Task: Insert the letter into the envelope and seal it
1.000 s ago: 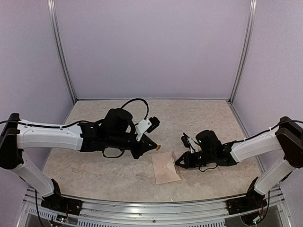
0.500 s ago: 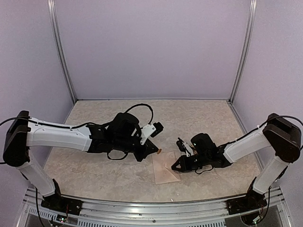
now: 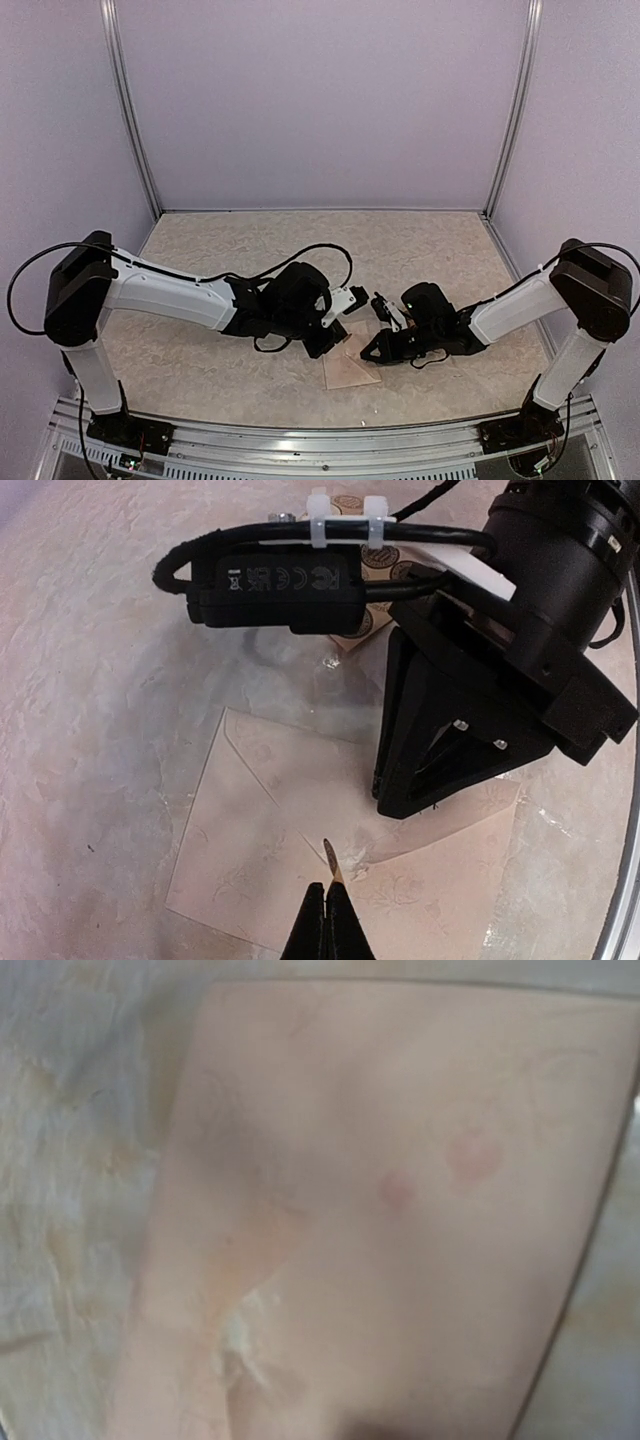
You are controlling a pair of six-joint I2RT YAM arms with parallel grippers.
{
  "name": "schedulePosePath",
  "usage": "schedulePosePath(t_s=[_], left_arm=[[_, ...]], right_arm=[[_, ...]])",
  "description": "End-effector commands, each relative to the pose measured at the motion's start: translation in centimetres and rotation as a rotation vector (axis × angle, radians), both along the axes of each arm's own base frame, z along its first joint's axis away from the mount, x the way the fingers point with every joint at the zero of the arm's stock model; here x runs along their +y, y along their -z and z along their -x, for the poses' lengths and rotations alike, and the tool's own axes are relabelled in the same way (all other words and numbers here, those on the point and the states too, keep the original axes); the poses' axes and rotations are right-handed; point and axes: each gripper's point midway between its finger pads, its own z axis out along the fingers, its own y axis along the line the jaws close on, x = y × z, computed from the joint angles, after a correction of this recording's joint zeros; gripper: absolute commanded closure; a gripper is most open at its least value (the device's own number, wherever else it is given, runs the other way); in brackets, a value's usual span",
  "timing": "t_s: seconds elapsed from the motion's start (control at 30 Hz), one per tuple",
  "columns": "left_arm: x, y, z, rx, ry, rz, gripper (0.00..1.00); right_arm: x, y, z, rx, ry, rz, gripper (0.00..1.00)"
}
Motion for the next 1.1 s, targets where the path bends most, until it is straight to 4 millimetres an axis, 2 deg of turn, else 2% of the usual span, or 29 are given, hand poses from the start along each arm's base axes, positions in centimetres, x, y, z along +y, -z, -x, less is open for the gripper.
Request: schedulePosePath(t_s=[0.0, 0.17, 0.27, 0.5, 0.83, 1.07], left_arm=[[-0.4, 1.1, -0.1, -0.023, 0.01, -0.043, 1.0], [-0.1, 2.8, 0.5, -0.022, 0.025, -0.085, 1.0], [0.1, 3.5, 0.1, -0.031, 0.008, -0.111, 1.0], [0.2, 4.7, 0.2, -0.041, 0.009, -0.148, 1.0], [-0.1, 5.3, 0.2, -0.031, 0.005, -0.156, 1.0], [-0.4, 5.9, 0.8, -0.008, 0.029, -0.16, 1.0]], right_arm=[[-0.1, 0.9, 0.5, 0.02, -0.003, 0.025, 0.93], [-0.2, 0.9, 0.5, 0.018, -0.003, 0.026, 0.93], [0.0, 0.9, 0.5, 0.019, -0.006, 0.022, 0.93], [0.0, 1.0, 0.5, 0.02, -0.012, 0.023, 0.93], [0.0, 1.1, 0.6, 0.021, -0.017, 0.024, 0.93], [0.1, 1.1, 0.6, 0.022, -0.018, 0.023, 0.92]])
